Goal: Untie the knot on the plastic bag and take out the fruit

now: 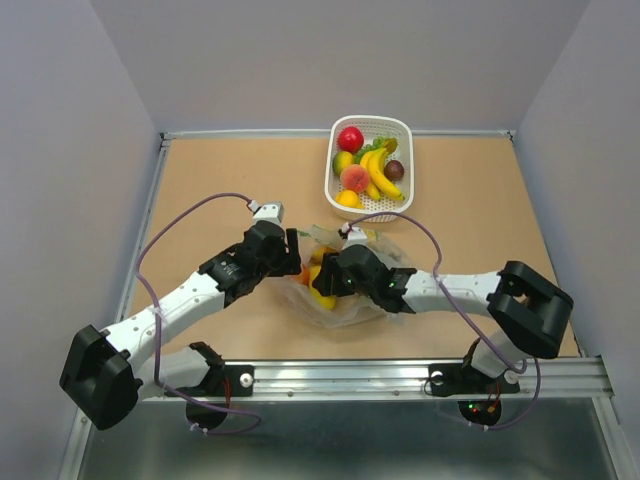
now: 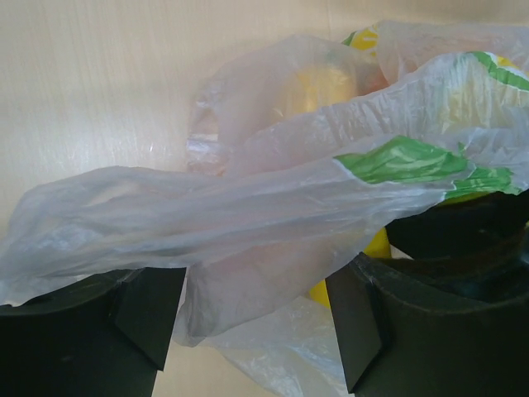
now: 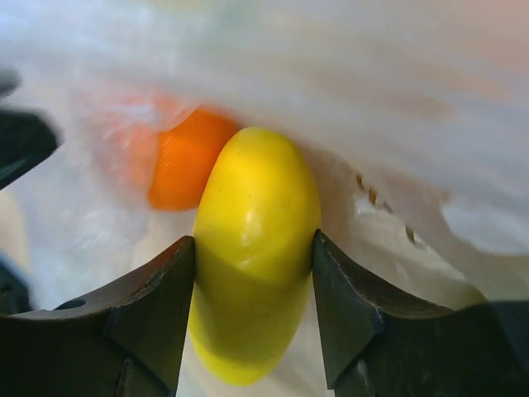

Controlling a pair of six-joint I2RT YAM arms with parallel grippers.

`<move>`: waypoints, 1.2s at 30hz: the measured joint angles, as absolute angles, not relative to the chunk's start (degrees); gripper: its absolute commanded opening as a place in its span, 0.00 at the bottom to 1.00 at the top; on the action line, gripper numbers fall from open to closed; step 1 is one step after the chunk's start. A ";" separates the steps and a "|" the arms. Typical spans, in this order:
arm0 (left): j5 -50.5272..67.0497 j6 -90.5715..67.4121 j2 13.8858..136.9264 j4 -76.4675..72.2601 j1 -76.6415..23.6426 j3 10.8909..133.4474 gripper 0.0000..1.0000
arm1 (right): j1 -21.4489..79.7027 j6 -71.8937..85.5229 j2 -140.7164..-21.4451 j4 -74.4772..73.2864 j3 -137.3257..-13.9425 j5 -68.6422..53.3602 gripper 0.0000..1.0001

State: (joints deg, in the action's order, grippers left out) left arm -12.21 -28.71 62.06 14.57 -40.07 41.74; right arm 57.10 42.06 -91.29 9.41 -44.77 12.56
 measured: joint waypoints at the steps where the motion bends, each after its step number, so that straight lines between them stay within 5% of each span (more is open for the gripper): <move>1: -12.32 -28.56 62.06 14.48 -40.07 41.74 0.76 | 57.17 41.52 -89.76 9.34 -44.10 12.34 0.04; 19: -12.60 -25.74 61.56 14.44 -40.07 41.74 0.76 | 57.47 23.55 -61.47 4.86 -43.79 7.42 0.01; 28: -11.44 -25.28 60.93 13.54 -40.07 40.80 0.76 | 54.33 13.47 -65.12 0.89 -59.29 18.11 0.01; 36: -10.98 -24.69 60.84 13.06 -40.07 40.75 0.76 | 33.26 12.47 -77.45 0.56 -72.10 16.05 0.01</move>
State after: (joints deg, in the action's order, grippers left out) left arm -10.98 -24.69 60.84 13.06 -40.07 40.75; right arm 33.26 12.47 -77.45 0.56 -72.10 16.05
